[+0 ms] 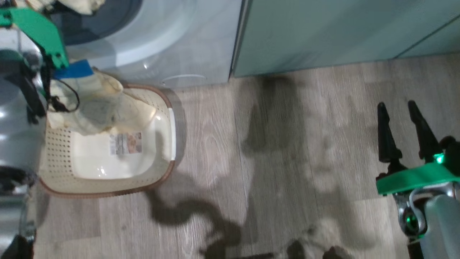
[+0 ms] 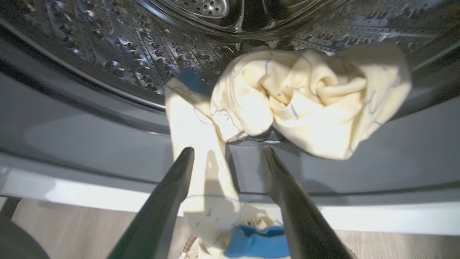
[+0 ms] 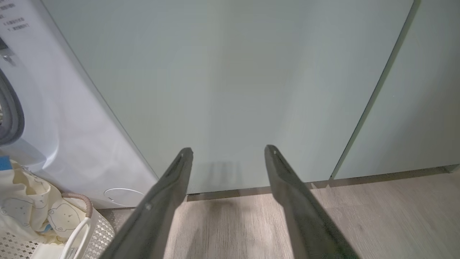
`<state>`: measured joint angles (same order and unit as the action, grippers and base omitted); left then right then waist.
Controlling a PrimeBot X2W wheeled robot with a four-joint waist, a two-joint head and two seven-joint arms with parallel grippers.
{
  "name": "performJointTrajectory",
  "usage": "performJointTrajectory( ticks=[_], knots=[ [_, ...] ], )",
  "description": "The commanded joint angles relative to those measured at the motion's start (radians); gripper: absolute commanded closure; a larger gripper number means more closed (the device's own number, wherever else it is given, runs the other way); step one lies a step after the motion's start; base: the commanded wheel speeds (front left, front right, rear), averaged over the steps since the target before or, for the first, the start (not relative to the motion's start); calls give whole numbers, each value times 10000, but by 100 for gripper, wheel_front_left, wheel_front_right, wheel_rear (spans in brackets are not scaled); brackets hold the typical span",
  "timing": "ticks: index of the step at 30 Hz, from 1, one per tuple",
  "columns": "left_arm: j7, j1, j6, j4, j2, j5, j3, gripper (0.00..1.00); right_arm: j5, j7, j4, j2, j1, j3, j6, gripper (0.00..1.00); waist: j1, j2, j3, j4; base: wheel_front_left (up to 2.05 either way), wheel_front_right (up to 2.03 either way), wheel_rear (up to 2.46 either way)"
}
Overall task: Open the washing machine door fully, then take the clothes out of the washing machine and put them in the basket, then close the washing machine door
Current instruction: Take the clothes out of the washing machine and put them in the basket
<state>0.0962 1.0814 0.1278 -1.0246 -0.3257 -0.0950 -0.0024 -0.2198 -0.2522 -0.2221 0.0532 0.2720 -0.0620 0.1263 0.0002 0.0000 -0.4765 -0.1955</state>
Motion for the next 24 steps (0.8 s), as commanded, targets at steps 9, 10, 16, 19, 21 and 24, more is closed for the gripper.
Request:
performJointTrajectory(
  ticks=[9,10,16,19,21,24],
  knots=[
    [-125,1516,646,-933,-1086,437,-189,0,-7,-95,405,-25,539,-184,44,0,-2,0,-857,-245,0,0,0],
    [-125,1516,646,-933,-1086,437,-189,0,-7,-95,405,-25,539,-184,44,0,-2,0,-857,-245,0,0,0],
    [-71,1870,889,-1562,-1368,618,-409,0,-13,-95,413,-27,598,-164,44,0,-2,0,-1030,-228,0,0,0],
    [-101,2014,822,-1781,-1341,573,-459,0,-33,-95,436,-28,635,-167,44,0,-2,0,-1125,-204,0,0,0],
    [-192,2099,749,-1869,-1301,539,-497,16,-47,-95,449,-28,669,-170,44,0,-2,0,-1183,-198,0,0,0],
    [-211,2184,548,-2018,-1191,514,-605,100,-58,-95,440,-28,727,-161,44,0,-2,0,-1240,-180,0,0,0]
  ],
)
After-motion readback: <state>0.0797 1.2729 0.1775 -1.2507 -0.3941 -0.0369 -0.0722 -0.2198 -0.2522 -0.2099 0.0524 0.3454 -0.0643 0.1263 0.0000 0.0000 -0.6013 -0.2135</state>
